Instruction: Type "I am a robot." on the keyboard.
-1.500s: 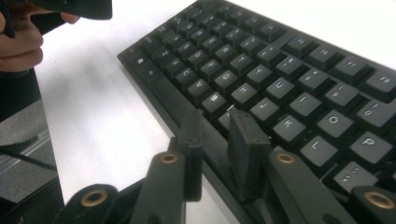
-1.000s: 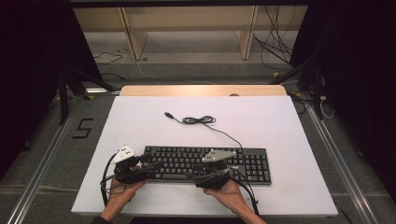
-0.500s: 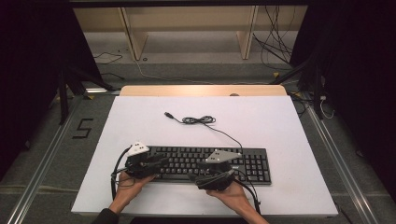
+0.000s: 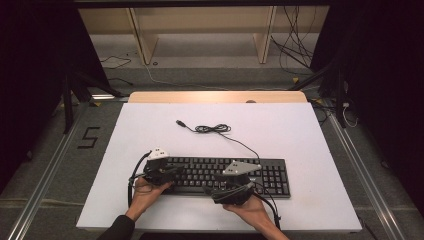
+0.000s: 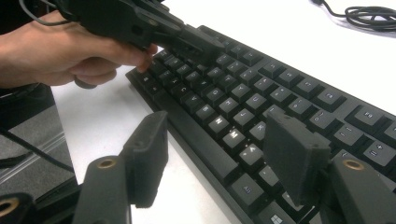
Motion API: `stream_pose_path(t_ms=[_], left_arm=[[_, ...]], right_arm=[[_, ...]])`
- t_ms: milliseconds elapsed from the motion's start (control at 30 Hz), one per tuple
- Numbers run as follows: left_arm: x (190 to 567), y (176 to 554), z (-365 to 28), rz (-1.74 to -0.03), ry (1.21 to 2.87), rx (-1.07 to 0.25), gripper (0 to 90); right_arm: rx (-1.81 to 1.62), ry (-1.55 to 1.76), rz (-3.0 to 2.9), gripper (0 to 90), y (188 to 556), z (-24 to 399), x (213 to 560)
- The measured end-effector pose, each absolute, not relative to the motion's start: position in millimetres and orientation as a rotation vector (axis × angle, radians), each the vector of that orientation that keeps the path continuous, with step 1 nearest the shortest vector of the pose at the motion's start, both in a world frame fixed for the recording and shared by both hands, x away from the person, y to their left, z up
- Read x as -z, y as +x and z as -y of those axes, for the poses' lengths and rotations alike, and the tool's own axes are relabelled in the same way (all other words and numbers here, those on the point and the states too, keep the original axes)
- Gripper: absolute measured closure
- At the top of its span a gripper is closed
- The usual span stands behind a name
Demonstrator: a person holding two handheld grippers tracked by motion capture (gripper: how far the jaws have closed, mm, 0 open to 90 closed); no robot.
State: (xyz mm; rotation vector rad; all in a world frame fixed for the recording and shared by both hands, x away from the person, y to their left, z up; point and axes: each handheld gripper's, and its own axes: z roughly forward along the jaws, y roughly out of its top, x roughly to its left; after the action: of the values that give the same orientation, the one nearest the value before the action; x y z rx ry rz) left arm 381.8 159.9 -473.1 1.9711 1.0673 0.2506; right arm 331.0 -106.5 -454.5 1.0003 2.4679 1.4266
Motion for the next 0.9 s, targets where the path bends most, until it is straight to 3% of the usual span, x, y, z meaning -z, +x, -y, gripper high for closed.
stream_pose_path(t_ms=[900], left_arm=[[481.1, 385.3, -156.3, -1.092, 2.015, -0.262, 89.0]], right_arm=[[-1.443, 1.001, -2.454, 37.7, 328.7, 108.3, 452.7]])
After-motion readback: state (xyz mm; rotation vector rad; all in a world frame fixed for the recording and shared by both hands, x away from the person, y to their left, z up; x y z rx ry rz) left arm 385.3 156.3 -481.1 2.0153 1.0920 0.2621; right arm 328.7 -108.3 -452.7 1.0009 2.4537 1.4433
